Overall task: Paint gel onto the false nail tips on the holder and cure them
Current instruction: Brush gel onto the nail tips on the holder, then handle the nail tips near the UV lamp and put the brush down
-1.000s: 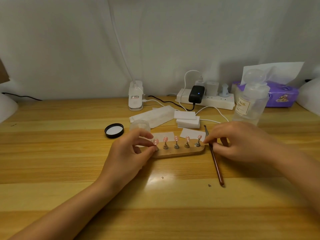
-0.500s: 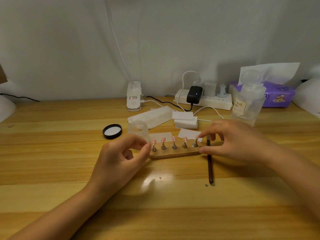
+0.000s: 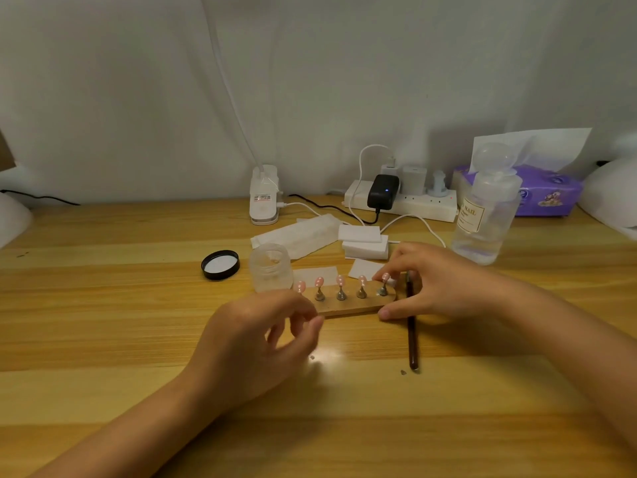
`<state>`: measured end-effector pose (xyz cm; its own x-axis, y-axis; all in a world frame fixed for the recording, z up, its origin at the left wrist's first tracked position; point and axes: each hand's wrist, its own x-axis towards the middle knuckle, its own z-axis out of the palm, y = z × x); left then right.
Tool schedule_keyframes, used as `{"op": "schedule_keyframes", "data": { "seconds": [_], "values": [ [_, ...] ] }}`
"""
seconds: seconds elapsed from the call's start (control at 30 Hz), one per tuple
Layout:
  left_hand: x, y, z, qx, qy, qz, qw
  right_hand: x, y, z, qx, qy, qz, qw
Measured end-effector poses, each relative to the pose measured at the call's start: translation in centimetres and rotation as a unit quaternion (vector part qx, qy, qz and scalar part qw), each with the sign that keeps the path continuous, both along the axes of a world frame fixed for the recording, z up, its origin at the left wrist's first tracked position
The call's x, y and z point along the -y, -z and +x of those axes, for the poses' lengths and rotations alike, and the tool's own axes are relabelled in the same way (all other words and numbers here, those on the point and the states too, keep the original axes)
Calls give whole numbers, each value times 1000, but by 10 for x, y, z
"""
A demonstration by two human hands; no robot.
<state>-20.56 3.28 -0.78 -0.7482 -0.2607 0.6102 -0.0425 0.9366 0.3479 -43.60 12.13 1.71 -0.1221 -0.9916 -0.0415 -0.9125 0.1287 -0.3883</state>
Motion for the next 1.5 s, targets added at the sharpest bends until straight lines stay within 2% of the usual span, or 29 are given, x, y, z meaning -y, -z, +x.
{"op": "schedule_keyframes", "data": {
  "seconds": [0.1,0.2,0.3,0.4,0.53,0.67,1.0,1.2,1.33,1.5],
  "values": [
    [-11,-2,-8,35,26,-51,998,2,1,1,5,-3,-10,1000],
    [-20,-3,-14,96,43,-60,993,1,3,0,14,-4,-34,999],
    [-29,-3,-22,163,37,-52,985,-3,4,-1,32,-14,-70,997],
    [-40,-2,-37,195,6,-66,979,-8,2,-1,66,-19,-121,990],
    [-52,0,-55,201,-4,-108,974,-19,-8,-2,86,-15,-193,977],
    [-52,4,-64,214,-8,-109,971,-39,-19,-10,107,24,-254,961],
    [-43,2,-92,165,-12,-49,985,-106,-29,-50,91,135,-298,941],
    [-57,-7,-124,167,13,-43,985,-158,-31,-89,28,225,-292,929],
    [-75,-11,-148,169,61,20,984,-188,-24,-117,12,303,-295,906],
    [-105,-9,-202,106,135,205,964,-212,-20,-145,-21,380,-278,882]
  ]
}}
